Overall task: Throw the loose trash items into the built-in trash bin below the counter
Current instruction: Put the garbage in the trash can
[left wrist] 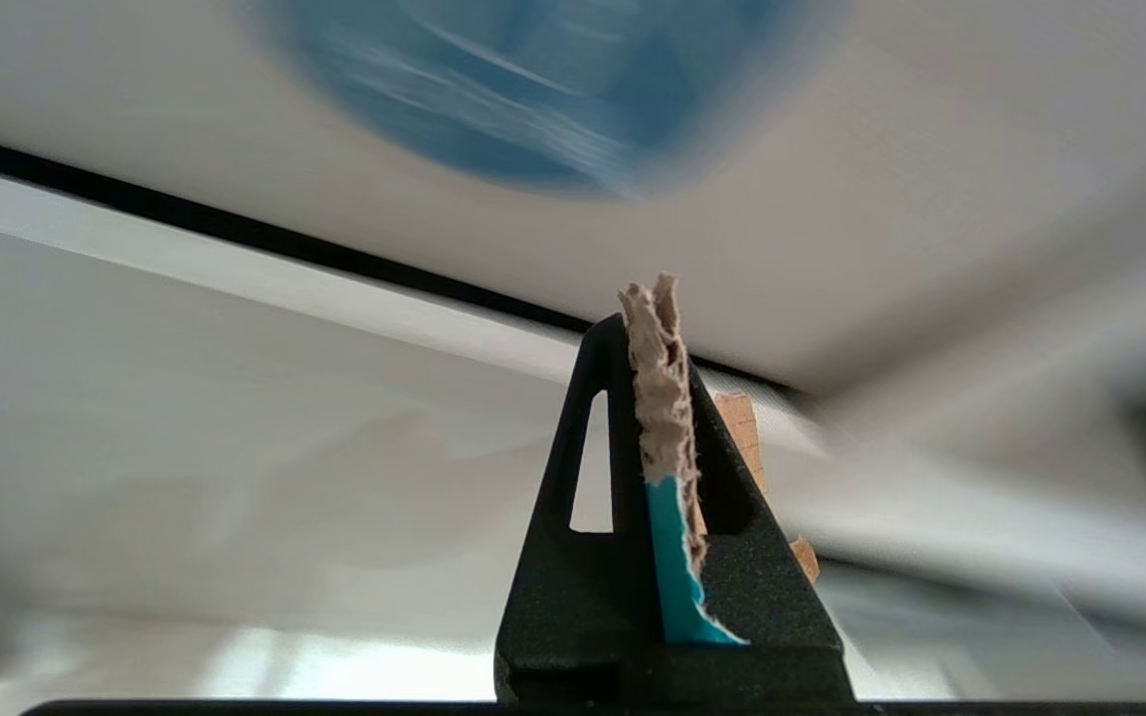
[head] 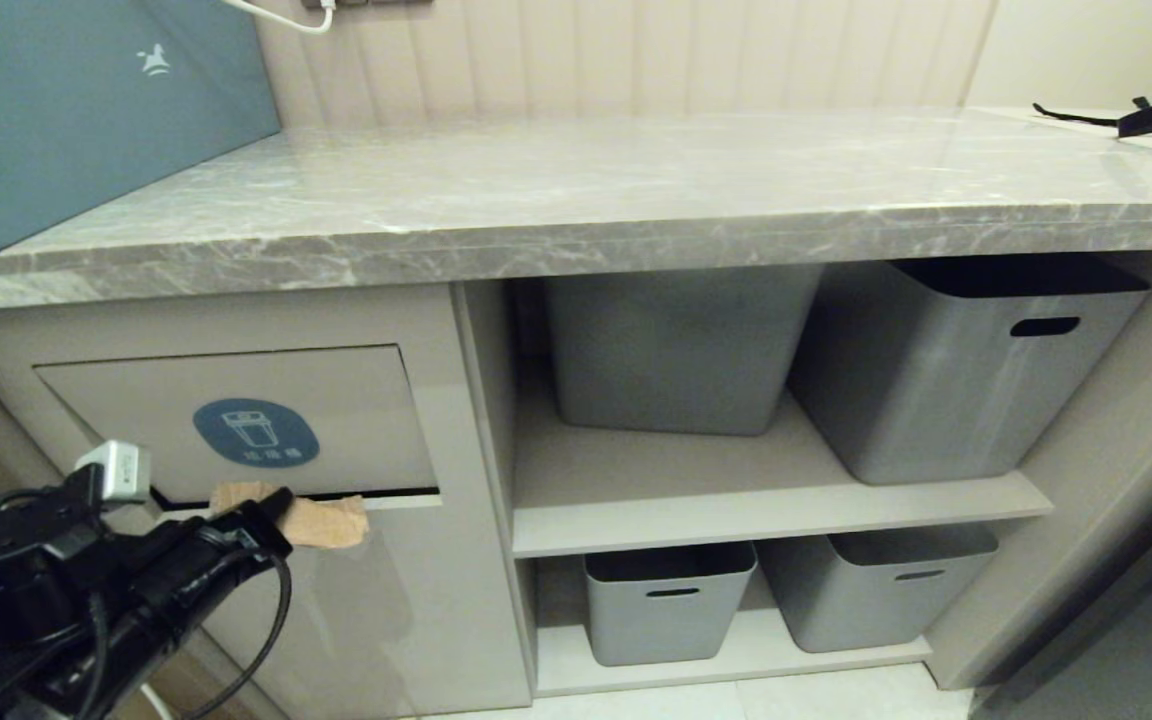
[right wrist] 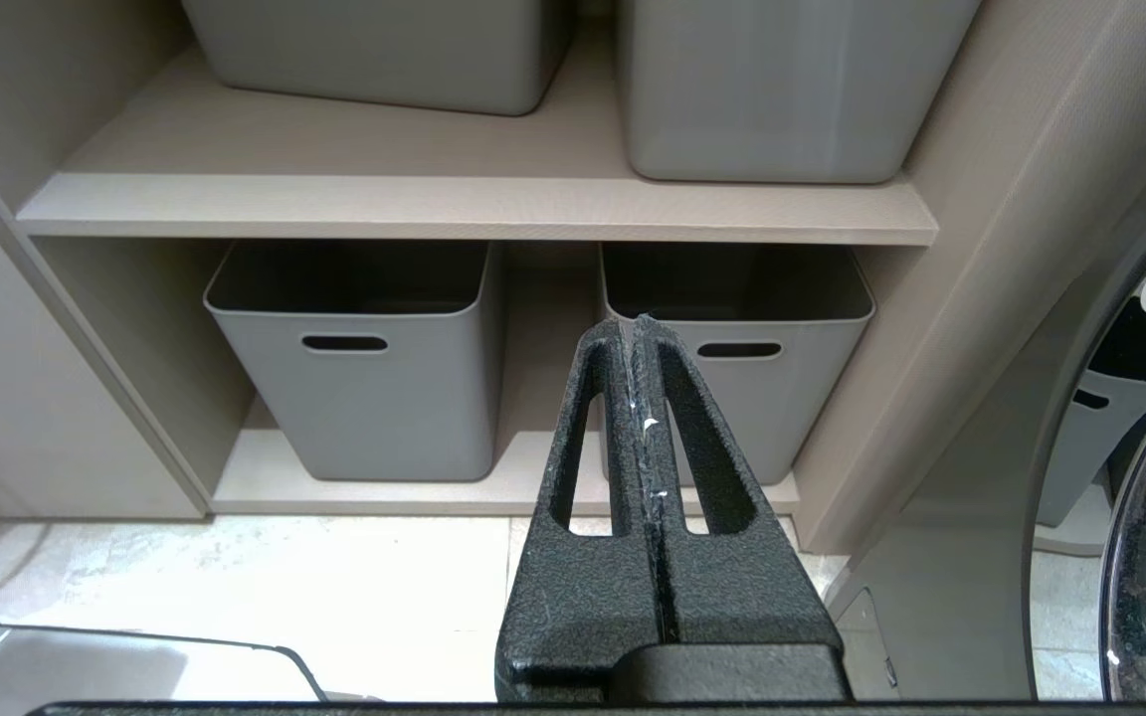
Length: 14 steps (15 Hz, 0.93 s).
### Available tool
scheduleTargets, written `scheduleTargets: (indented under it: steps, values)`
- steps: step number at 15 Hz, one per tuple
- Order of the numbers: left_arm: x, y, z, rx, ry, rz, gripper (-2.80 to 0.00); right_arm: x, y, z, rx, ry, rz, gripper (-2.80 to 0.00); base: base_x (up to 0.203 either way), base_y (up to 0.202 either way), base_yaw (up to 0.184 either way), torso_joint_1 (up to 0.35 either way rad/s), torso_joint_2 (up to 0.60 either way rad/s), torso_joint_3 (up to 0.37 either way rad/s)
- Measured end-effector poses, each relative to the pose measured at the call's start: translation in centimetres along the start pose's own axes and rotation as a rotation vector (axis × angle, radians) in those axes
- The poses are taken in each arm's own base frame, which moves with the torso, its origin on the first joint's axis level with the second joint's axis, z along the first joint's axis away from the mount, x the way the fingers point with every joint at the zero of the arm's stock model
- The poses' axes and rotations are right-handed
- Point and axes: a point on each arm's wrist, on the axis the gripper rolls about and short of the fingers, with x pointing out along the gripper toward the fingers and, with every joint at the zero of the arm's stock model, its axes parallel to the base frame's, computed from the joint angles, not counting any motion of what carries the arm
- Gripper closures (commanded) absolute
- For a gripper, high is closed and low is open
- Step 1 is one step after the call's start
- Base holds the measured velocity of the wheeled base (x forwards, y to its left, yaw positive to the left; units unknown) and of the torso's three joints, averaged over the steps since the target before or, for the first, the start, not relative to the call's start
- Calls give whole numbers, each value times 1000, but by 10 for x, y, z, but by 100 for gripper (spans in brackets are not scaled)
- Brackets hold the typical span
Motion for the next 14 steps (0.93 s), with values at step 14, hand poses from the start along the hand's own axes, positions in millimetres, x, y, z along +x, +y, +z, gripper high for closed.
scheduleTargets:
  steps: [14]
  values:
    - [-34,-9,-1,-158,255,-462,0,0,0,0,1,0,0,0,0,0,0,0,0,0]
